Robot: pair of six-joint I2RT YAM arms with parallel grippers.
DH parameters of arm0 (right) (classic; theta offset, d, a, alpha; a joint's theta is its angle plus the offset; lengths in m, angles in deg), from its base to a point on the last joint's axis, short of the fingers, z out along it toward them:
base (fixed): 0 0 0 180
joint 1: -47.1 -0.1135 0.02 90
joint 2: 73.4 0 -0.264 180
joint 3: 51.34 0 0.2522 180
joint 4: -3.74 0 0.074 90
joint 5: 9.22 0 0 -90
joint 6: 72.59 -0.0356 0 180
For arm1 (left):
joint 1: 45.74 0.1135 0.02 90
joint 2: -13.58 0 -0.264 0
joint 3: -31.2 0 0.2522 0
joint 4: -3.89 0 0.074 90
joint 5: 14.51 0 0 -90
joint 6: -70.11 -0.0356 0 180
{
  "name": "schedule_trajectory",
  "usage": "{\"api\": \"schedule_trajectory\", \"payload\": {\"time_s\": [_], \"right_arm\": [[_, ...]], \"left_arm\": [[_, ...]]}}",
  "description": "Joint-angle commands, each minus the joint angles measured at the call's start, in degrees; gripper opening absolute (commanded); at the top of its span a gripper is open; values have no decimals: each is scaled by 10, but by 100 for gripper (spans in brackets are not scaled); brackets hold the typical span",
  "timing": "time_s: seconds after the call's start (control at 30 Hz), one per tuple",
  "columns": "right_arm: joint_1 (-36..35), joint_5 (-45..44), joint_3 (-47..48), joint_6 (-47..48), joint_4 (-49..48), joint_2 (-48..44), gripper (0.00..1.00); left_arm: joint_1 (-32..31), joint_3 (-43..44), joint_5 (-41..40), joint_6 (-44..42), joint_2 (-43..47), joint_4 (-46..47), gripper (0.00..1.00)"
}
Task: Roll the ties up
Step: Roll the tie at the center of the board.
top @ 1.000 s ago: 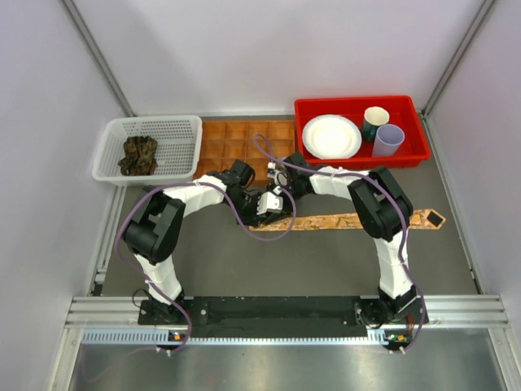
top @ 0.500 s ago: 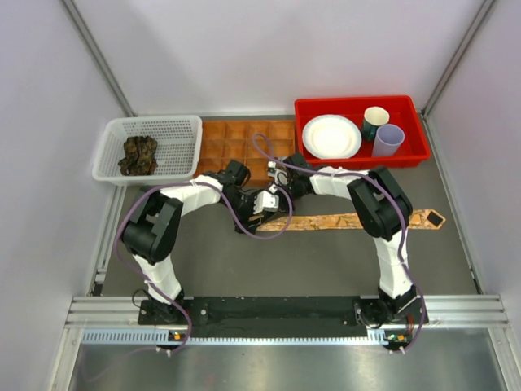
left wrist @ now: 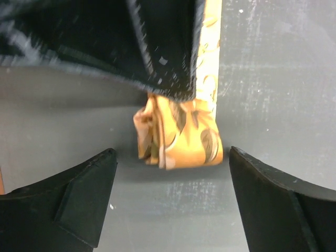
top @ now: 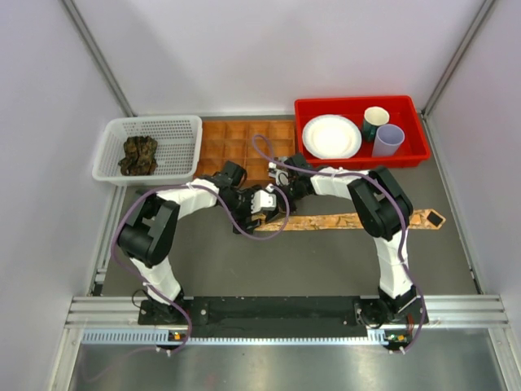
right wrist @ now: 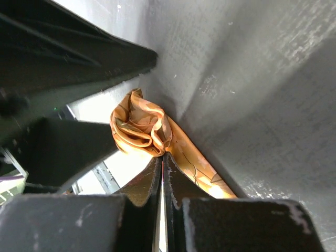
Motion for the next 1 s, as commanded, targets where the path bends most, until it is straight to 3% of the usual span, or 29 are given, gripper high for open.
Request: {"api": "schedule_trajectory", "payload": {"time_s": [0.0, 0.07, 0.17, 0.3, 0.6, 0.67, 0.73, 0.8, 0.83, 0.93, 0.97], "right_arm": [[12, -12, -10, -8, 15, 3, 0], [11, -7, -10, -9, 14, 1, 0], [11, 0, -10, -12, 10, -5, 0], [11, 19, -13, -24, -2, -18, 0], [11, 26, -18, -23, 5, -48, 0], [11, 23, -17, -19, 10, -42, 0], [11, 19, -14, -15, 13, -39, 0], [11, 8, -14, -9, 17, -32, 0], [12, 4, -11, -5, 20, -27, 0], [11, -16, -11, 15, 34, -11, 0], [11, -20, -11, 19, 37, -8, 0]], "left_arm": [[-28, 19, -41, -11, -31, -19, 94], [-32, 33, -43, -12, -46, -30, 98], [-40, 33, -46, -19, -53, -36, 94], [-55, 30, -49, -47, -54, -66, 70], [-58, -4, -66, -94, -36, -107, 43], [-58, -7, -69, -95, -34, -109, 31], [-58, -10, -73, -94, -34, -106, 26], [-58, -11, -76, -82, -38, -97, 37], [-57, -8, -79, -72, -40, -92, 51], [-52, -10, -75, -36, -31, -68, 70], [-46, -15, -69, -27, -26, -60, 83]]}}
